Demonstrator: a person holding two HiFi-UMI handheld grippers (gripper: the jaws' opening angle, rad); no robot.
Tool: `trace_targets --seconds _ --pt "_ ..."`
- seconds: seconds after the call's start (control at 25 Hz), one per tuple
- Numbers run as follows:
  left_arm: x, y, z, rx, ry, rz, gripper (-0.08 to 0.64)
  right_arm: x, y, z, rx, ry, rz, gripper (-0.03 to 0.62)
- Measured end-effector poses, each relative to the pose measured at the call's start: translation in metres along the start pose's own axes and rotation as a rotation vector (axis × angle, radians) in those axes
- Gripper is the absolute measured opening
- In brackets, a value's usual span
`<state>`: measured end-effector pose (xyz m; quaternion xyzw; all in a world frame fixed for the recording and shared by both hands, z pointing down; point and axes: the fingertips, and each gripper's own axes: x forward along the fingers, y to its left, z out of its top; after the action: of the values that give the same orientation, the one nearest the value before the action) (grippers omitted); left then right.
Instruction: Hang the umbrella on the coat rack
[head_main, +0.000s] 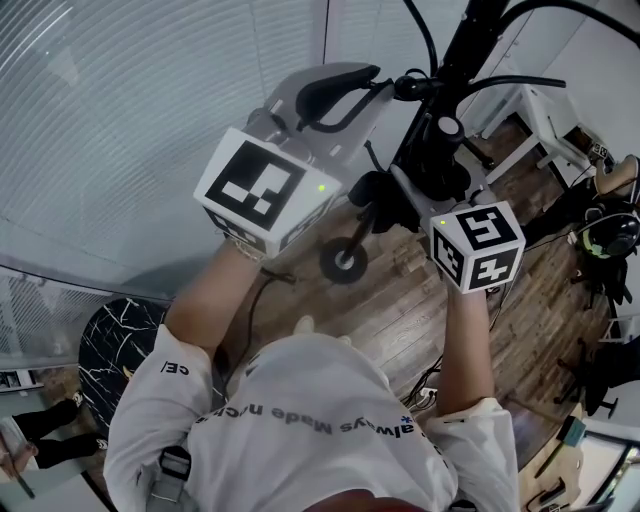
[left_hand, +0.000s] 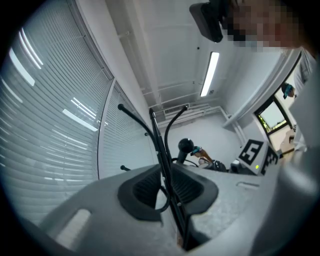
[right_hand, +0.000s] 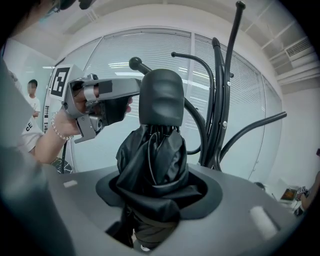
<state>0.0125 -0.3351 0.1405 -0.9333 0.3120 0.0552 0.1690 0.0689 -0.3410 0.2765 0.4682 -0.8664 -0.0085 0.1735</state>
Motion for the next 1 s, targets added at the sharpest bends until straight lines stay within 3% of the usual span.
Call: trace_targets --seconds 0.4,0.72,1.0 --pt "-0.018 -0.011 -0.059 -0.062 0.083 0.01 0.063 0.032 -0.006 -0.045 0.114 -0.025 0.036 0.247" --pt "-0.044 -0.018 -0.111 -0.111 0.146 0.073 0.063 0.047 -0.007 -0.055 0.135 -0.068 0.055 0.249" --pt "-0.053 -0.018 -0.122 -0.138 0.163 0.097 0.062 0.052 -0.006 -0.062 0.127 -0.078 0.06 0.266"
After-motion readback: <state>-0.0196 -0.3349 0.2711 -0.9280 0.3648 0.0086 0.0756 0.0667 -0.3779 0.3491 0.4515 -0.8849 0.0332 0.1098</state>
